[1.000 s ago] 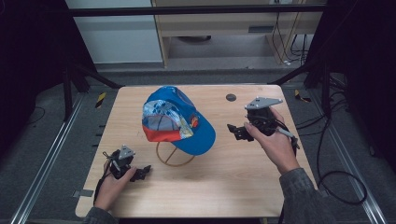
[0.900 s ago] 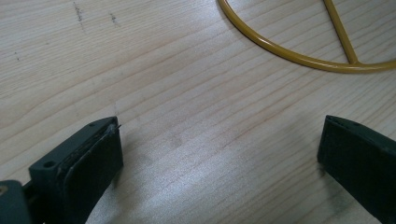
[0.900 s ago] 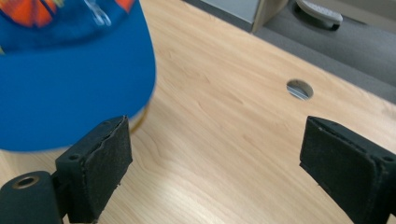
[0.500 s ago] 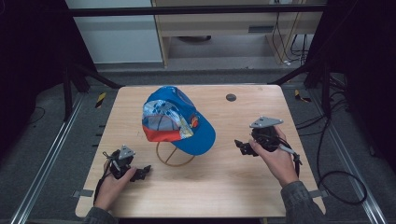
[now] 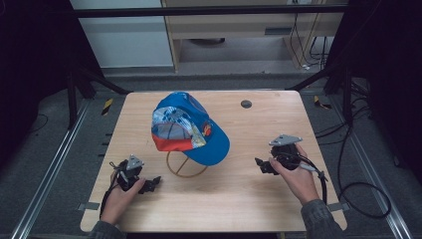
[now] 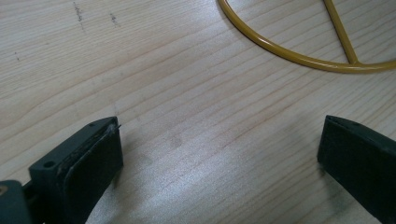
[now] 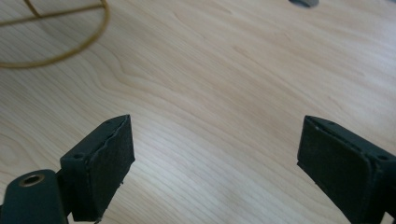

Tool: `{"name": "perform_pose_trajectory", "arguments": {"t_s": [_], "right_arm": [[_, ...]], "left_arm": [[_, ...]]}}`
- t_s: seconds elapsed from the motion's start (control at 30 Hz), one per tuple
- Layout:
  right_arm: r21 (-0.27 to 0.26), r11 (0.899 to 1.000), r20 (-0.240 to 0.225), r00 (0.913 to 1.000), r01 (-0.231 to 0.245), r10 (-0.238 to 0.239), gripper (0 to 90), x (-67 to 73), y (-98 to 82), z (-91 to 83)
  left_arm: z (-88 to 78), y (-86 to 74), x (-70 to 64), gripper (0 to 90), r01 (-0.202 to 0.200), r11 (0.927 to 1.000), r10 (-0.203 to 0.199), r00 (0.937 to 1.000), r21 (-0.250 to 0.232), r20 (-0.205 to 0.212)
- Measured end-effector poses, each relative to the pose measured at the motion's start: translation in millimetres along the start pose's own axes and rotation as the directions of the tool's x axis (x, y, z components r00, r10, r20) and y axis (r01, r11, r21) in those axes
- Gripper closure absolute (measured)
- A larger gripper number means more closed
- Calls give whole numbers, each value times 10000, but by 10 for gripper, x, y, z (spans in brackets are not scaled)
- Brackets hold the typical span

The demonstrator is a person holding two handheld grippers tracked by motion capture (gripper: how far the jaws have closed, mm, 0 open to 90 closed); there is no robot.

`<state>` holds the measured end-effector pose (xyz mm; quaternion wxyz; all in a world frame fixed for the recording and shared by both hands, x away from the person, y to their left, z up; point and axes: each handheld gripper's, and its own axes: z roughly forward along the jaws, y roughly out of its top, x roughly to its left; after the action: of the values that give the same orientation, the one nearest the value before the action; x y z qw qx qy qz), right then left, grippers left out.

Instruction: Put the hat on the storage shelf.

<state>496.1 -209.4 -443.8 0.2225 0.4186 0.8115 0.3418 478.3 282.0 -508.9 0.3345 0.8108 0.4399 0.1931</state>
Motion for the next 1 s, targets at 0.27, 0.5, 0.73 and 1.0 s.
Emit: {"name": "perform_pose_trajectory", "arguments": {"t_s": [0.27, 0.5, 0.73, 1.0], "right_arm": [[276, 9968, 176, 9970, -757, 752, 119, -144, -302, 147], [282, 9917, 247, 9919, -1256, 1249, 120, -172, -451, 240], [356, 9871, 291, 9875, -1558, 1548, 111, -175, -530, 307], [326, 9864, 428, 9862, -1613, 1599, 86, -124, -544, 384]], "left_arm": [[0, 0, 0, 0, -1, 10000, 1, 10000, -1, -3], [0, 0, 0, 0, -3, 10000, 3, 10000, 4, -3], [-1, -1, 0, 0, -1, 10000, 1, 10000, 1, -2], [-1, -1, -1, 0, 1, 10000, -1, 10000, 1, -1]]}}
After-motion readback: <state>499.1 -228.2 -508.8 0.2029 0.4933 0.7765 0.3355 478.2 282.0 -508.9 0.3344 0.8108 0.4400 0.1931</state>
